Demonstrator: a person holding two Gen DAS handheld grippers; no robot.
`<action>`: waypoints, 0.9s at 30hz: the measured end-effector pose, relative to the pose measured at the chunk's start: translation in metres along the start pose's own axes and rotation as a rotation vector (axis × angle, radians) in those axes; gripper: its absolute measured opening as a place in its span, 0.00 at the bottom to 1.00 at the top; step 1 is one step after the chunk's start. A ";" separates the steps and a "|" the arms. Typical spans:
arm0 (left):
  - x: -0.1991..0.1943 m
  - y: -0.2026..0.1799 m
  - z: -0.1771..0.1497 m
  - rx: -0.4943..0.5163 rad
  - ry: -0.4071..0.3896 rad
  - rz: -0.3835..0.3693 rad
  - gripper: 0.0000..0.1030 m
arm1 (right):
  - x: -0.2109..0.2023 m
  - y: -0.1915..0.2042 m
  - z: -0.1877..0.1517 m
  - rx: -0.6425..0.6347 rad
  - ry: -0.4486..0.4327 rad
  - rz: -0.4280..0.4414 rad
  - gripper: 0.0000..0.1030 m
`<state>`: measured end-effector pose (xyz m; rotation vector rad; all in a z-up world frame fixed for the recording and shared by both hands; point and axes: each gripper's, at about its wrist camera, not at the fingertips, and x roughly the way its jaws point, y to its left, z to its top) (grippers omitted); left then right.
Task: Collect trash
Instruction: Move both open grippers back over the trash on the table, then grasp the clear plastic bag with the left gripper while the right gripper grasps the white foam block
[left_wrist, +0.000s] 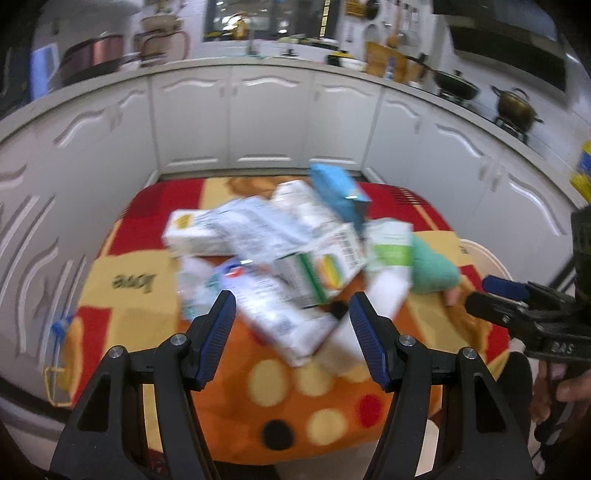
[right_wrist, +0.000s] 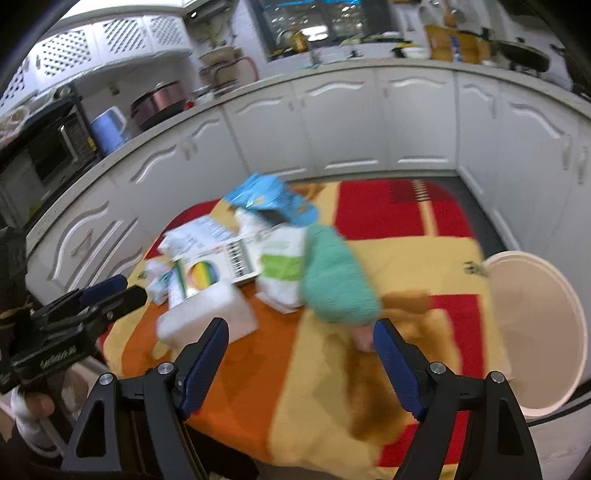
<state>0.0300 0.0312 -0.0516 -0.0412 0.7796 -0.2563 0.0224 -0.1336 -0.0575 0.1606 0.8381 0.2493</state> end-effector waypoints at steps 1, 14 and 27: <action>0.001 0.008 -0.001 -0.013 0.001 0.007 0.61 | 0.006 0.006 0.000 -0.007 0.011 0.019 0.76; 0.033 0.076 -0.002 -0.141 0.040 0.010 0.61 | 0.051 0.049 0.005 -0.056 0.095 0.130 0.81; 0.084 0.090 0.011 -0.200 0.094 0.019 0.58 | 0.083 0.050 0.017 0.115 0.180 0.156 0.83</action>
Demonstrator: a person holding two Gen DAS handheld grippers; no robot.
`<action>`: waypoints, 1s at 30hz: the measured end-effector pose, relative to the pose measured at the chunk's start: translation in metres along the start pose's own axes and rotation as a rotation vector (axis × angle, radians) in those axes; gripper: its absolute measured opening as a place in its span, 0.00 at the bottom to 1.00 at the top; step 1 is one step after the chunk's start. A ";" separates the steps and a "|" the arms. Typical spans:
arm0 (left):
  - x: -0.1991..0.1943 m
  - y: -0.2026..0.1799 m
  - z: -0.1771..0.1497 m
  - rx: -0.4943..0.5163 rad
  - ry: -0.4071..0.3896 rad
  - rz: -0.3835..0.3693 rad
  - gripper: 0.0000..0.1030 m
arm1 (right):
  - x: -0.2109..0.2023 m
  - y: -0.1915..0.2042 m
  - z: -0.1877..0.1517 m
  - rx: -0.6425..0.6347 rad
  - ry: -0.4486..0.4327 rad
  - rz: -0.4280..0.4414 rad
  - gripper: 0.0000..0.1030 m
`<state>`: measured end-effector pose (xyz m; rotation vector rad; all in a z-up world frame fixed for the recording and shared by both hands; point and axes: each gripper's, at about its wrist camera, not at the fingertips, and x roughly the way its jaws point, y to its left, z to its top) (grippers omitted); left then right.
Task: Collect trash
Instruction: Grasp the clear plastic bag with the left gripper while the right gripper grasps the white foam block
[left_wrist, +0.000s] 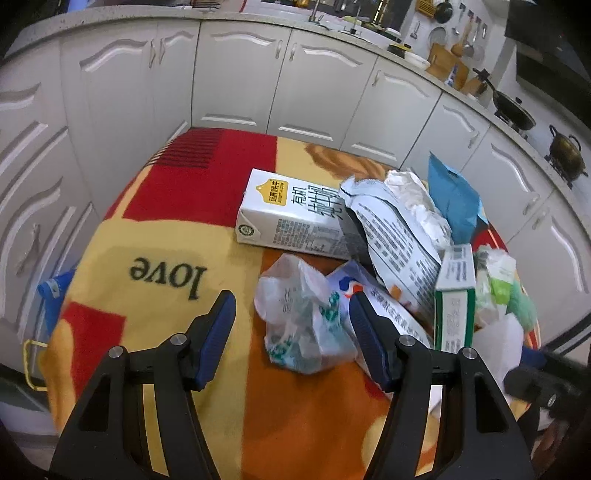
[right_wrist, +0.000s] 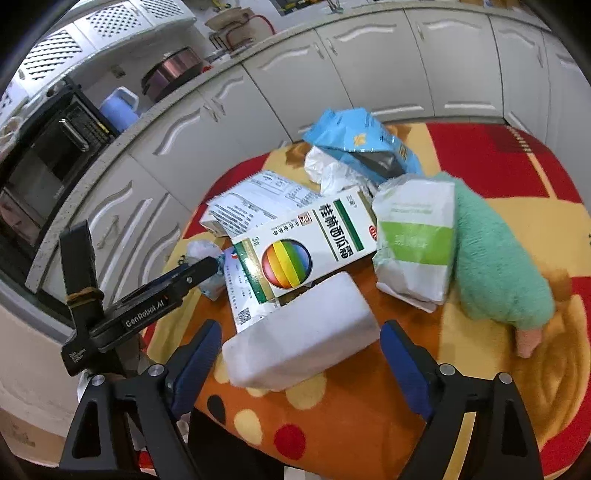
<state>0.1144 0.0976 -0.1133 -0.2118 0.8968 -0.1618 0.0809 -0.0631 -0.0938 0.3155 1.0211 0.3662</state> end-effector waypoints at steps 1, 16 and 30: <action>0.002 0.000 0.001 -0.004 0.003 -0.001 0.55 | 0.004 0.001 0.001 0.009 0.006 0.001 0.83; -0.023 -0.003 -0.006 0.010 -0.019 -0.023 0.14 | -0.016 0.000 -0.014 -0.082 -0.030 0.081 0.28; -0.050 -0.011 -0.013 0.051 -0.071 -0.009 0.14 | -0.013 0.016 -0.004 -0.012 -0.011 -0.034 0.77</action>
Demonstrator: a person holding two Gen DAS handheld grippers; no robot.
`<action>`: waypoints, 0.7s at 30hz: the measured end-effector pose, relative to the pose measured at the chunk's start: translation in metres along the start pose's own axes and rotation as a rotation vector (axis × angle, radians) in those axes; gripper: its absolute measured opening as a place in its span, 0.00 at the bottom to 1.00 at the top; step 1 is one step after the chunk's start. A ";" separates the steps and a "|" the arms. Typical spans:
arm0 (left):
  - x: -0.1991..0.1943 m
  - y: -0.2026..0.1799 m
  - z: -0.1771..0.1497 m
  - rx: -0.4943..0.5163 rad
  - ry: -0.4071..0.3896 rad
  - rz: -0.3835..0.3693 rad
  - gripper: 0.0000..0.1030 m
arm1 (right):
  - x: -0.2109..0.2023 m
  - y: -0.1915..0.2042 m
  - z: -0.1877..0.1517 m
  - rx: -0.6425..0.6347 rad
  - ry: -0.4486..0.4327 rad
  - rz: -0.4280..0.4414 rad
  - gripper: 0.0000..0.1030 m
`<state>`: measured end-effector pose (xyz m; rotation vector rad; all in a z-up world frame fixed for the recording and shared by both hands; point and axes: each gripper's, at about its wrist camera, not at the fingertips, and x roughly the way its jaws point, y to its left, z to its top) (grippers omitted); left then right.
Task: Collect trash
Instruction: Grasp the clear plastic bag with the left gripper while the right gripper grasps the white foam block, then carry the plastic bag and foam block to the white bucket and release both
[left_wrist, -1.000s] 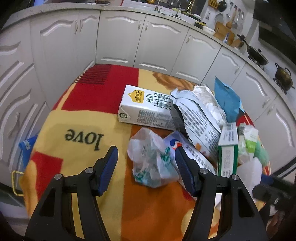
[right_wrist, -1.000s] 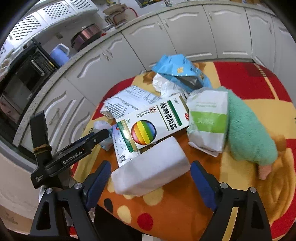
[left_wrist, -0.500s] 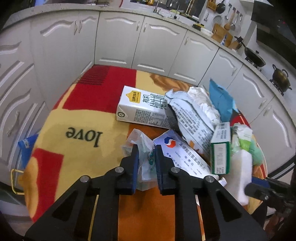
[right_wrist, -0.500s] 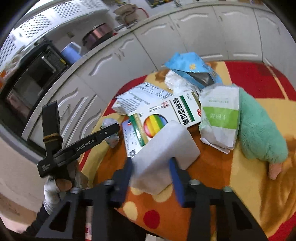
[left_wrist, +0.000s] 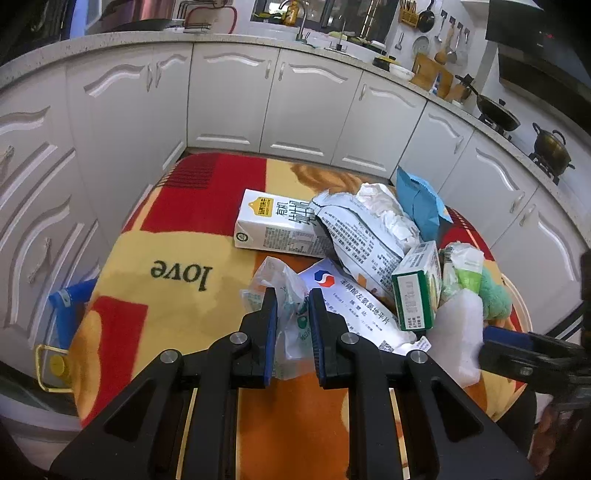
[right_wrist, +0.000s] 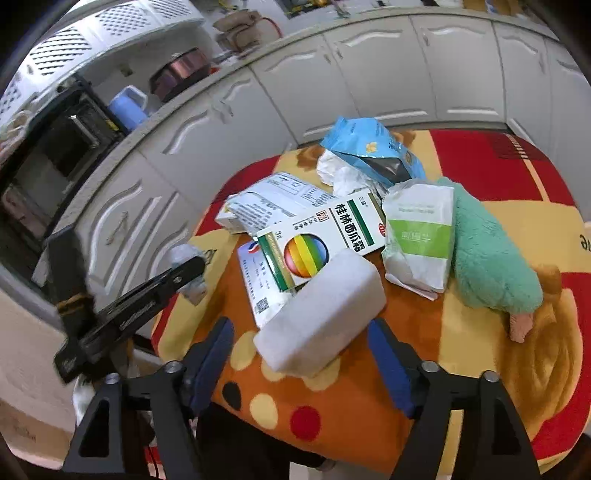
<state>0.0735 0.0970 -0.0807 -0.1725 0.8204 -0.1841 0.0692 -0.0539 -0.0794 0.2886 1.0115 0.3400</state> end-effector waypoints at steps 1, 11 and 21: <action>-0.001 -0.001 0.000 0.006 -0.004 0.002 0.14 | 0.006 0.002 0.002 0.006 0.005 -0.015 0.77; -0.016 -0.017 -0.007 0.057 -0.029 -0.006 0.14 | 0.013 -0.011 -0.004 -0.009 0.001 -0.009 0.48; -0.045 -0.061 0.000 0.110 -0.062 -0.105 0.14 | -0.053 -0.030 -0.016 -0.053 -0.099 0.054 0.35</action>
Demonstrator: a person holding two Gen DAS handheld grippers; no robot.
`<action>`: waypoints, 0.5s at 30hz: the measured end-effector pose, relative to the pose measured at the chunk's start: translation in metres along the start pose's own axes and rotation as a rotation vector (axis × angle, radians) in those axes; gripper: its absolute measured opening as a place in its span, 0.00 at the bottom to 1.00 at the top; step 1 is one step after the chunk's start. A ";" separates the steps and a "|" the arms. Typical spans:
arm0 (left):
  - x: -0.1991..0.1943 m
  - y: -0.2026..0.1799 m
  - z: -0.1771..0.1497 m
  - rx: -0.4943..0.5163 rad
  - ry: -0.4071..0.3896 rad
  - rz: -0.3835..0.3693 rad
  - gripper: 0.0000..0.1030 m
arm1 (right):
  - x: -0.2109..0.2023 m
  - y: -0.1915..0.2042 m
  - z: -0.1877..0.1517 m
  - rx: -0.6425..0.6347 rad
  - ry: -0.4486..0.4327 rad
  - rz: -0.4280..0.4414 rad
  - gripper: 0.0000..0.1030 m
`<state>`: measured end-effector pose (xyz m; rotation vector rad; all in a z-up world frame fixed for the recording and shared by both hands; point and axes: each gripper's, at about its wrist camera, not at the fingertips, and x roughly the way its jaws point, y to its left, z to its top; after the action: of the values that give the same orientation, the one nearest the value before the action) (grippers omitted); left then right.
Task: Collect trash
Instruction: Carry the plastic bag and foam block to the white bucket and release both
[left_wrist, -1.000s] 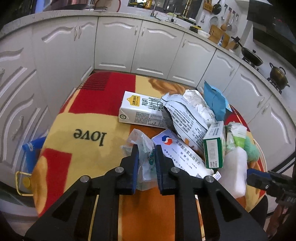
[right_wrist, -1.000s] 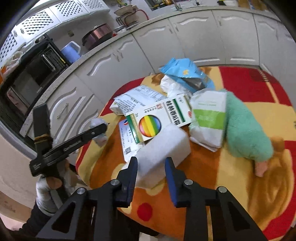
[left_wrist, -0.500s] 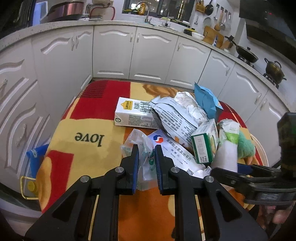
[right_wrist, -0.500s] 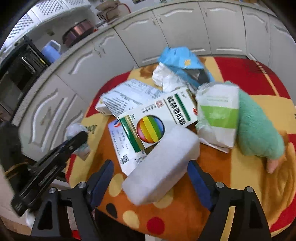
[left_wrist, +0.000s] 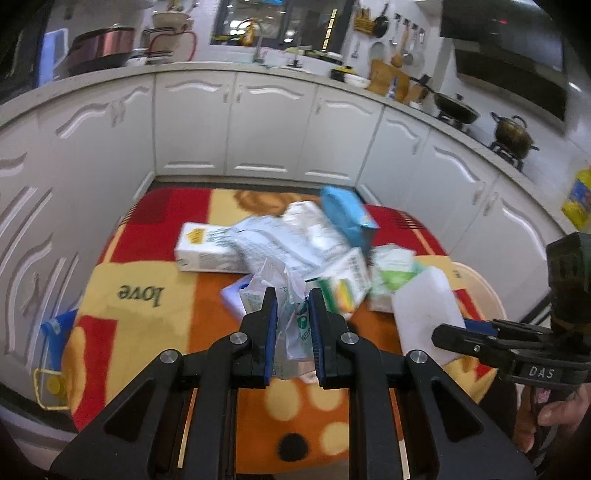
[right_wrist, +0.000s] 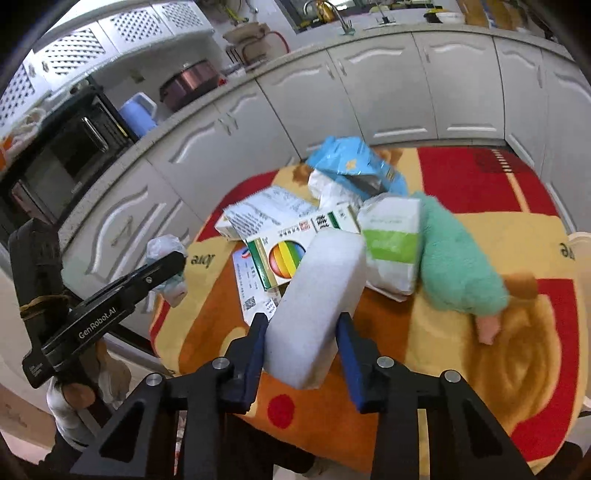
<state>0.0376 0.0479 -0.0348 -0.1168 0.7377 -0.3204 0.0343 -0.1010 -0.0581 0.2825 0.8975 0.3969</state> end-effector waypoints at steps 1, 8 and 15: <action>-0.001 -0.007 0.002 0.009 0.000 -0.015 0.14 | -0.007 -0.002 -0.001 0.000 -0.013 -0.002 0.35; 0.005 -0.061 0.010 0.082 0.015 -0.099 0.14 | -0.051 -0.027 0.004 0.018 -0.106 -0.057 0.35; 0.028 -0.121 0.017 0.161 0.043 -0.173 0.14 | -0.090 -0.066 0.005 0.075 -0.179 -0.125 0.35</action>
<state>0.0387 -0.0755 -0.0139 -0.0211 0.7436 -0.5469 0.0023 -0.2004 -0.0184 0.3240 0.7505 0.2182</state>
